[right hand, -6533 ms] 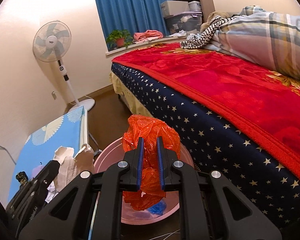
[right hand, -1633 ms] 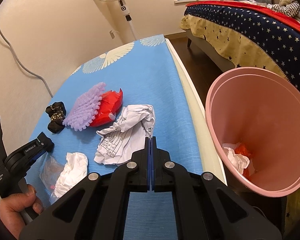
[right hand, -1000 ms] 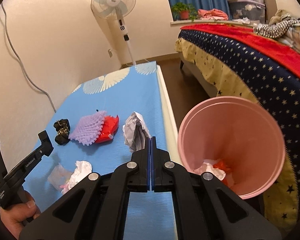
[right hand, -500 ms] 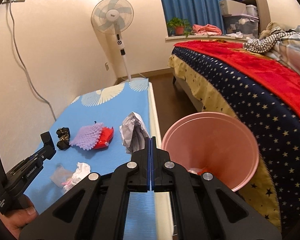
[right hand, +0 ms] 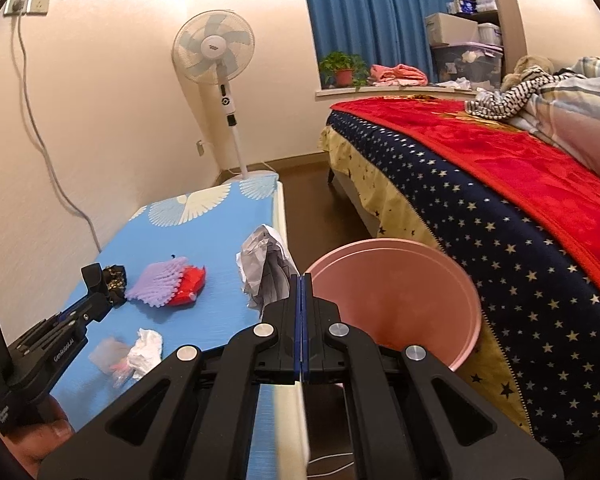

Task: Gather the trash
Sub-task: 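Carry the paper and black strap with both tools over the pink wastebasket, then open both tools to drop the paper and strap into the wastebasket, then move both tools back to the white tissue and clear plastic bag, then close the right tool on the white tissue while the left tool grasps the clear plastic bag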

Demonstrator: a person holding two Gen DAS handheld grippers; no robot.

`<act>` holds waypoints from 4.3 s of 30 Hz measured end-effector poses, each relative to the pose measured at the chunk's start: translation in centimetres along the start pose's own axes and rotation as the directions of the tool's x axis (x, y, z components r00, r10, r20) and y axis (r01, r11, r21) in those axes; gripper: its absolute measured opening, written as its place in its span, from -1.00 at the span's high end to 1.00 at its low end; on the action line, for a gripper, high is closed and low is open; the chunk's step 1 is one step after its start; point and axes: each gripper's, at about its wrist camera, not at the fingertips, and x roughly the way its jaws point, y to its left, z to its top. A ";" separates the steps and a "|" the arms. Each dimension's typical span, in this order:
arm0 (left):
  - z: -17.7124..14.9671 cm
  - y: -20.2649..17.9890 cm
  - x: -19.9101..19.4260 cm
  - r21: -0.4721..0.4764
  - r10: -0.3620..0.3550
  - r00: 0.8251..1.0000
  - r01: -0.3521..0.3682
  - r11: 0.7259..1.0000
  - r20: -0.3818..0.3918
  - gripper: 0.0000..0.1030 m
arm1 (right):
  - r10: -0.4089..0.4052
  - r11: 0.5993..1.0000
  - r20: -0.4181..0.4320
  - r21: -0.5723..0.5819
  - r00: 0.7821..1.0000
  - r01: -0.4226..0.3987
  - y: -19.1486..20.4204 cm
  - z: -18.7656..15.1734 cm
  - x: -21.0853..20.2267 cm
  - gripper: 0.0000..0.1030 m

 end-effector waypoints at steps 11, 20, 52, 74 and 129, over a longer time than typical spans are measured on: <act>-0.2 -3.0 0.9 0.052 -0.062 0.998 0.061 0.997 0.009 0.71 | -0.055 0.998 0.011 0.029 0.998 0.055 -1.6 0.1 0.0 1.00; -0.6 -5.9 1.9 0.101 -0.129 0.992 0.128 0.987 0.005 0.71 | -0.112 0.993 0.019 0.046 0.994 0.111 -3.0 0.5 0.5 1.00; -2.2 -16.4 9.6 0.169 -0.390 0.915 0.403 0.899 -0.105 0.69 | -0.342 0.923 -0.004 0.185 0.940 0.337 -10.2 2.0 3.3 0.99; -0.9 -10.9 6.1 0.114 -0.325 0.944 0.329 0.937 -0.051 0.24 | -0.248 0.944 -0.003 0.222 0.969 0.242 -8.1 1.6 1.6 0.30; -6.3 11.6 3.1 -0.377 0.142 0.975 -0.198 0.905 -0.172 -0.02 | 0.313 0.935 -0.315 -0.060 0.896 -0.348 12.1 -8.1 10.9 0.93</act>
